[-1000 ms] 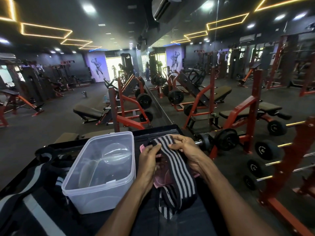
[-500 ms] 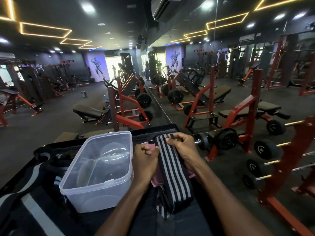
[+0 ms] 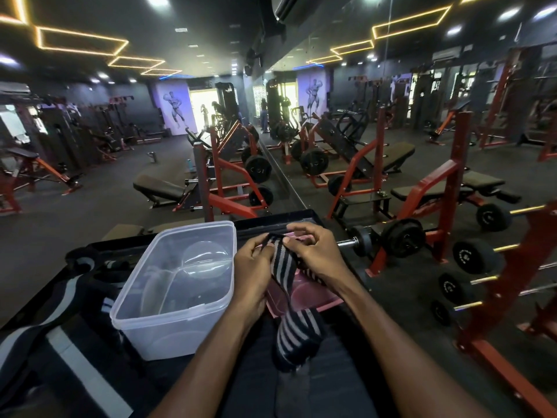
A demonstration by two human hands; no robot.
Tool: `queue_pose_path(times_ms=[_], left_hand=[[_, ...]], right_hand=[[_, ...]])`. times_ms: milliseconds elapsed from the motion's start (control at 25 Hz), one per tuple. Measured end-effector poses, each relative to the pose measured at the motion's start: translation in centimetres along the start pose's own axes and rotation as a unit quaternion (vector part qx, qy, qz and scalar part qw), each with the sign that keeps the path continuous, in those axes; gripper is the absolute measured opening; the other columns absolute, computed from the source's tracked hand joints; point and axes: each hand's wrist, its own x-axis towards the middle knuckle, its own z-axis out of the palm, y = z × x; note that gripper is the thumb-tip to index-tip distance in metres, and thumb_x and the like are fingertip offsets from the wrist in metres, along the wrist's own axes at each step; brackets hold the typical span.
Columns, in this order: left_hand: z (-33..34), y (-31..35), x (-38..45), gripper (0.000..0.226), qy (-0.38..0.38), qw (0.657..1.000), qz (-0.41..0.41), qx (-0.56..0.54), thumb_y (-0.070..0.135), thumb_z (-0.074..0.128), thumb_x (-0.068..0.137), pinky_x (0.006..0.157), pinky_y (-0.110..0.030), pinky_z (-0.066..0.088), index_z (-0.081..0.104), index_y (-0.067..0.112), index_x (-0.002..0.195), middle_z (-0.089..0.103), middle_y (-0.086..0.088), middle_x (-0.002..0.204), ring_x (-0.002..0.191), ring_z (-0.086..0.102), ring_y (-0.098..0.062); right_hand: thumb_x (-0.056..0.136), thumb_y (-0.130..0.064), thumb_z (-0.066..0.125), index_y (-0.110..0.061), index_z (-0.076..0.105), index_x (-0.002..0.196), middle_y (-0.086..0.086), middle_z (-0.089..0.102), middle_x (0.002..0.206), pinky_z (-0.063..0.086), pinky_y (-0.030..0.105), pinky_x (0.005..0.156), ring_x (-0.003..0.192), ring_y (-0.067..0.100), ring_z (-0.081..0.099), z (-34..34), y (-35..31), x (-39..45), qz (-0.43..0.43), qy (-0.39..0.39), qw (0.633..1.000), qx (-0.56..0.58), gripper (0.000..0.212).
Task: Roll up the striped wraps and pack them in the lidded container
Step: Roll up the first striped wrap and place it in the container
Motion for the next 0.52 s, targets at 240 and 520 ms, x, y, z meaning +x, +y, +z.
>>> queue_pose_path(times_ms=[240, 520], left_hand=[[0.1, 0.6, 0.0, 0.02, -0.035, 0.989, -0.097, -0.11, -0.001, 0.06, 0.093, 0.077, -0.032, 0.058, 0.067, 0.01, 0.108, 0.071, -0.012, 0.101, 0.08, 0.069, -0.019], [-0.1, 1.0, -1.0, 0.016, -0.16, 0.975, -0.149, 0.026, 0.014, 0.06, 0.097, 0.058, -0.026, 0.059, 0.071, 0.004, 0.104, 0.077, -0.013, 0.084, 0.067, 0.074, -0.018]], right_hand=[[0.087, -0.004, 0.072, -0.006, 0.076, 0.087, 0.0, 0.073, 0.08, 0.049, 0.011, 0.068, 0.069, -0.004, 0.065, -0.4, -0.6, -0.1, -0.03, -0.011, 0.999, 0.003, 0.005], [0.086, -0.008, 0.073, -0.015, 0.075, 0.077, 0.001, 0.073, 0.079, 0.049, 0.018, 0.065, 0.07, 0.004, 0.064, -1.6, 0.0, 0.6, -0.022, 0.028, 0.999, -0.019, 0.012]])
